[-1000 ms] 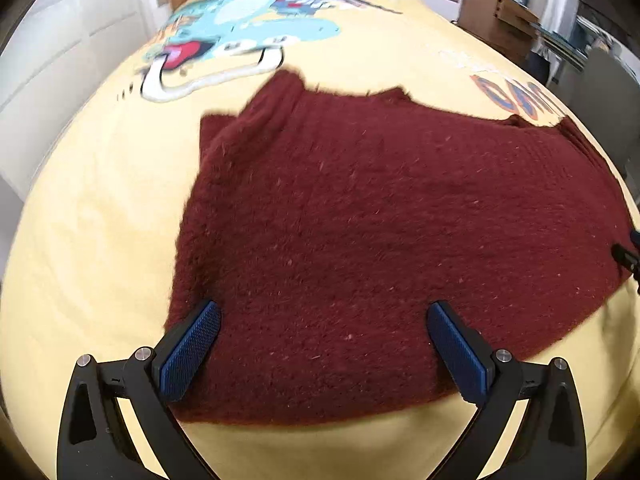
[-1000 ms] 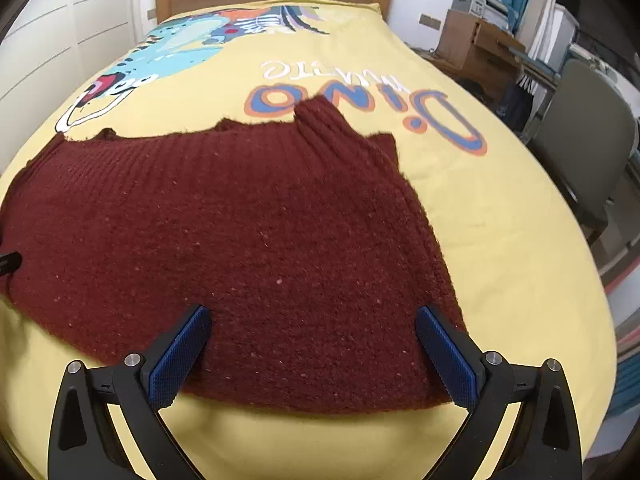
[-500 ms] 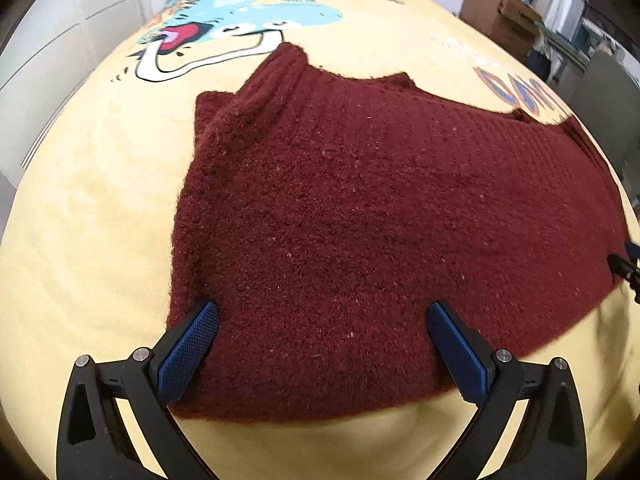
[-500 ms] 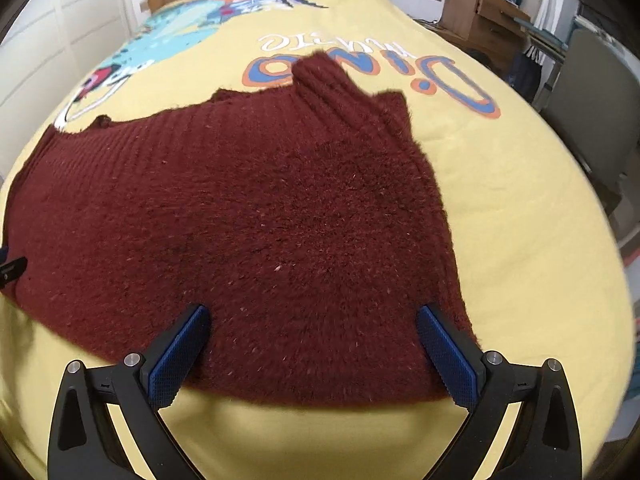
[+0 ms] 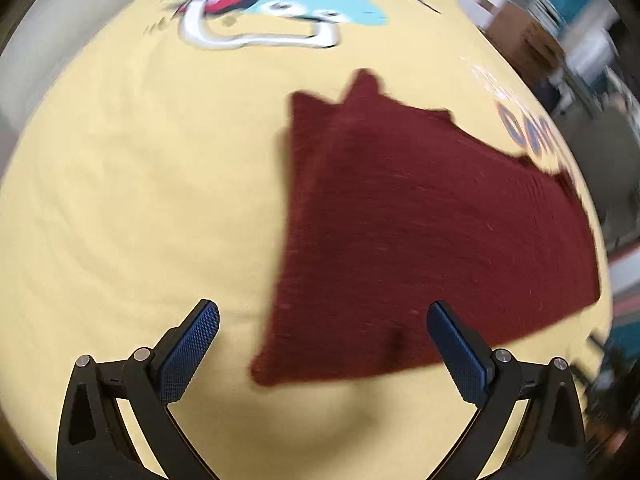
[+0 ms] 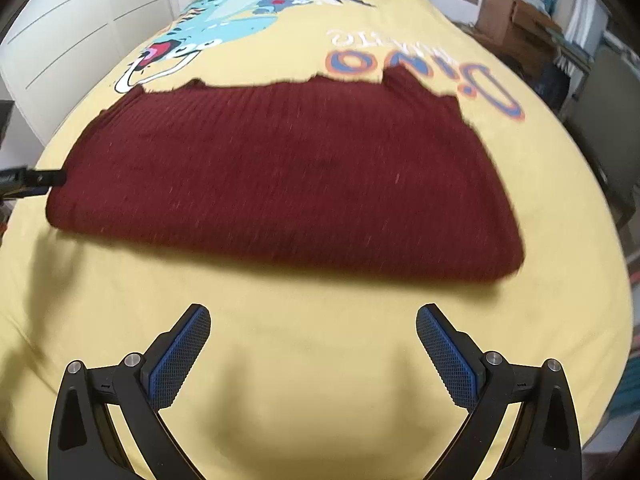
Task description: Fold small clothes
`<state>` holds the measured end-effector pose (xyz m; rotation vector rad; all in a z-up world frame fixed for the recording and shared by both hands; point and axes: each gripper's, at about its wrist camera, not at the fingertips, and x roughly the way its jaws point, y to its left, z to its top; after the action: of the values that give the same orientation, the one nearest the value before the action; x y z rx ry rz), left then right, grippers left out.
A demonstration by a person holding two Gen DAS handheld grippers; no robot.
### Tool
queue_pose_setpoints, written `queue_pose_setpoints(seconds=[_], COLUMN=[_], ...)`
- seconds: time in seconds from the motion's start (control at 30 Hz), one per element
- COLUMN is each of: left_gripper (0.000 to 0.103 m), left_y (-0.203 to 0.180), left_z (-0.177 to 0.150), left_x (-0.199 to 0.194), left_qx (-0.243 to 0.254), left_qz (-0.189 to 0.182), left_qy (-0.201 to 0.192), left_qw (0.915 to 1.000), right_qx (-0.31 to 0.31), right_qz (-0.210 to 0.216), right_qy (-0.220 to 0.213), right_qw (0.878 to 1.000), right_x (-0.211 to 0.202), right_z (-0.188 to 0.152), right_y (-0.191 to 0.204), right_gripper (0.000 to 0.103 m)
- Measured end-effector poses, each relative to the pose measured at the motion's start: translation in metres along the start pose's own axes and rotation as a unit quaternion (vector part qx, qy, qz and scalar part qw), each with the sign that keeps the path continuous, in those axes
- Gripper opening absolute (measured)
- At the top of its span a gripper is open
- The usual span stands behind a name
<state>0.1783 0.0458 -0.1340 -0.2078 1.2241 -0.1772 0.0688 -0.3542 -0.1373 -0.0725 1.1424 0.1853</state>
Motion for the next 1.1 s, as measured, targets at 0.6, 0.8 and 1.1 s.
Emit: queue_pose_setpoints(seconds=[0.6,0.8,1.1], left_gripper=[0.05,0.028,0.027], left_y=[0.0,-0.003,-0.072], left_z=[0.018,0.02,0.049], left_x=[0.059,0.034,-0.03], left_qx=[-0.044,-0.059,-0.023], left_qz=[-0.093,-0.107,-0.119], left_qy=[0.069,0.08,0.05], left_qw=[0.9923,0.9893,0.9914], right_qx=[0.036,0.051,0.089], right_qz=[-0.006,-0.01,-0.015], right_qy=[0.031,0.017,-0.016], right_qw=[0.999,0.999,0.996], right_x=[0.007,-0.002,-0.021], right_z=[-0.028,-0.023,-0.014], right_y=[-0.02,-0.036,-0.076], right_gripper=[0.103,0.103,0.103])
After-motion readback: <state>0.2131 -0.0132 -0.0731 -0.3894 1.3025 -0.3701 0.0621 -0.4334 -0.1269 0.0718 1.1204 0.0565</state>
